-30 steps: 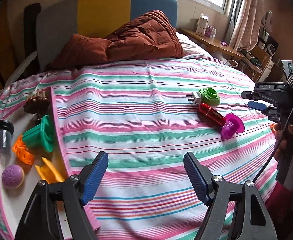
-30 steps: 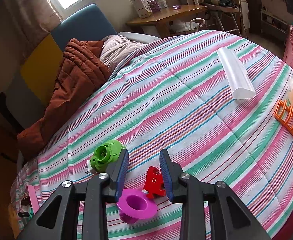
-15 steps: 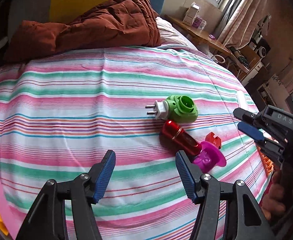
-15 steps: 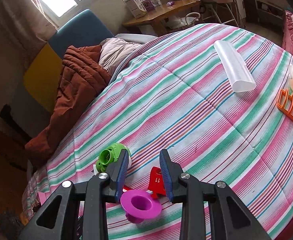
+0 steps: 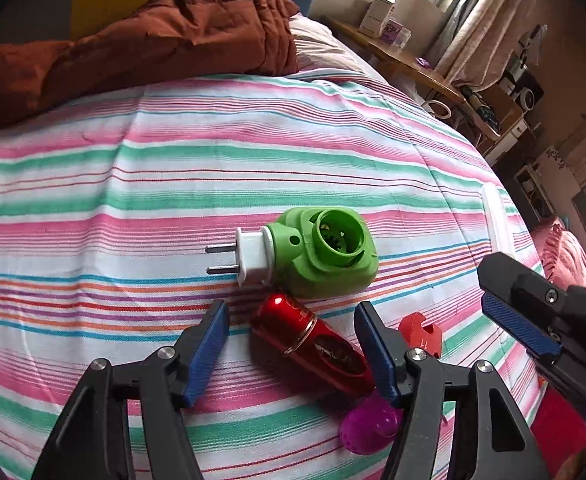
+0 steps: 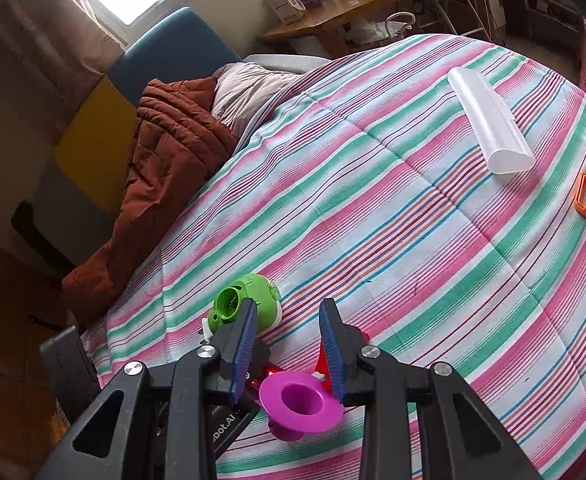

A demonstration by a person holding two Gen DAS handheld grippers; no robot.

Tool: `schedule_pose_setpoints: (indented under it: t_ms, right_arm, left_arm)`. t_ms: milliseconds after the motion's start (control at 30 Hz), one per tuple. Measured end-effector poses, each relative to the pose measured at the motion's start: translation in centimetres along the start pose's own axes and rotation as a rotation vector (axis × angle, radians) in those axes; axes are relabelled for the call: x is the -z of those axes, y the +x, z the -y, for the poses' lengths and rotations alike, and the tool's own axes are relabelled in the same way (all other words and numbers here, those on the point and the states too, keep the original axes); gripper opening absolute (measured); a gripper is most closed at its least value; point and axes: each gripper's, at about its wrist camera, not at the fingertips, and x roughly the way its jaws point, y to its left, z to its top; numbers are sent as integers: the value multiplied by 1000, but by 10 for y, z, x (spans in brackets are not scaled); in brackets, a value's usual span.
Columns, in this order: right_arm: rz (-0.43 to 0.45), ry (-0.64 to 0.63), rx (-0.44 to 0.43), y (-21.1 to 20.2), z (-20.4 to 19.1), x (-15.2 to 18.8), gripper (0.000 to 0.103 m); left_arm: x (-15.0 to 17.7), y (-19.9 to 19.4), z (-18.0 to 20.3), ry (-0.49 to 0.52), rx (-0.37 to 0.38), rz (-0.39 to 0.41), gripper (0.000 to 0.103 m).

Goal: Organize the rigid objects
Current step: 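Close the left gripper around the red flashlight, then lift the red flashlight with the left gripper while the right gripper reaches the magenta funnel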

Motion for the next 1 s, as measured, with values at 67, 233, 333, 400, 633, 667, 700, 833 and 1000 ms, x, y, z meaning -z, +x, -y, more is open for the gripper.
schedule_pose_setpoints:
  t_ms: [67, 233, 333, 400, 633, 667, 700, 833, 1000]
  right_arm:
    - [-3, 6, -1, 1, 1, 0, 32]
    - [-18, 16, -11, 3, 2, 1, 32]
    - [-21, 15, -6, 3, 3, 1, 32]
    - [-22, 12, -3, 4, 3, 2, 32]
    - [-58, -9, 13, 12, 1, 6, 32]
    - [-62, -12, 14, 13, 1, 6, 32]
    - [-64, -17, 15, 13, 0, 7, 32]
    - [-83, -36, -18, 16, -5, 10, 32]
    - [-181, -151, -109, 29, -32, 24, 32]
  left_arm:
    - [5, -4, -2, 38, -9, 18, 47]
    - [20, -18, -27, 75, -3, 17, 27]
    - [37, -32, -39, 124, -12, 25, 27]
    - [49, -41, -46, 144, -9, 29, 26]
    - [96, -73, -64, 161, -20, 65, 26]
    - [102, -76, -64, 166, -28, 70, 26]
    - [108, -79, -65, 172, -36, 78, 26]
    - [122, -89, -69, 162, -50, 92, 26]
    - [131, -94, -71, 164, -53, 98, 26]
